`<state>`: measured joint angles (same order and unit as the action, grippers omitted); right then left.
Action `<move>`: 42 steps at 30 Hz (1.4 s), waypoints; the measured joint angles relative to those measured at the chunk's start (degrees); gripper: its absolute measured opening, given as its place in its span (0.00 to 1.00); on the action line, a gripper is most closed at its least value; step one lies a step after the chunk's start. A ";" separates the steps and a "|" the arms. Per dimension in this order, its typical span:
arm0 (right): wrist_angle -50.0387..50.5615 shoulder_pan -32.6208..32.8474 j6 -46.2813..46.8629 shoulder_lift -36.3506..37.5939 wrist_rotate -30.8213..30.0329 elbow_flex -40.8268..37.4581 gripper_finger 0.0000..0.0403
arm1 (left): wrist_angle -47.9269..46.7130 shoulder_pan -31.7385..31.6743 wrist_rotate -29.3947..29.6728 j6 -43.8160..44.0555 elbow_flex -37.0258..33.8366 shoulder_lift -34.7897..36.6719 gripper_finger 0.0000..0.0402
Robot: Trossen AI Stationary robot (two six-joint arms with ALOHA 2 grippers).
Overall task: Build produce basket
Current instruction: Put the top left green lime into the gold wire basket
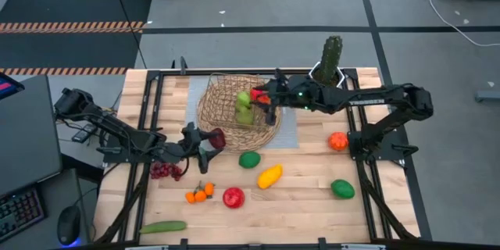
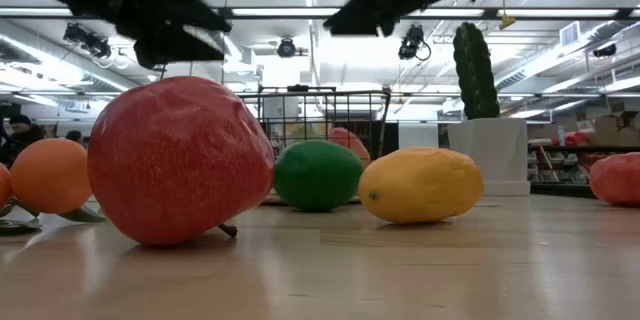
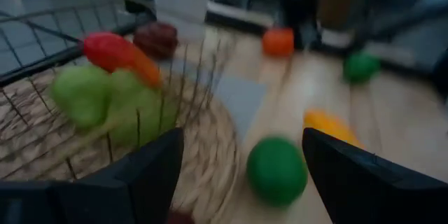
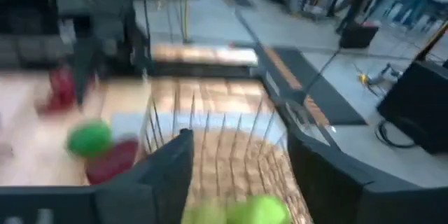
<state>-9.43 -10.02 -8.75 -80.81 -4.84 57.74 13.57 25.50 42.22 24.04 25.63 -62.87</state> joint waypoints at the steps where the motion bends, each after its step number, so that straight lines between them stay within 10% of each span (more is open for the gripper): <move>1: 0.39 0.71 0.76 1.11 0.29 0.00 0.64 | -2.43 0.38 -0.79 -1.29 0.00 0.38 0.74; 10: 7.99 9.78 5.59 8.40 4.97 0.02 0.69 | -43.61 2.15 -4.78 -4.49 15.81 -0.18 0.74; 17: 15.13 16.43 10.16 8.94 5.03 0.02 0.68 | -72.16 -1.09 -18.58 2.66 28.31 -5.69 0.78; 22: 15.60 20.05 10.48 8.27 3.75 -1.09 0.68 | -74.00 -3.09 -28.58 0.50 27.12 -10.98 0.79; 42: 16.87 21.11 11.65 8.23 0.87 -3.10 0.68 | -69.04 -8.94 -27.22 -26.37 28.11 -27.12 0.79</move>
<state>7.44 11.09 2.90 -72.58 -3.97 54.63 -55.47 16.56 15.00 -2.34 53.74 -89.99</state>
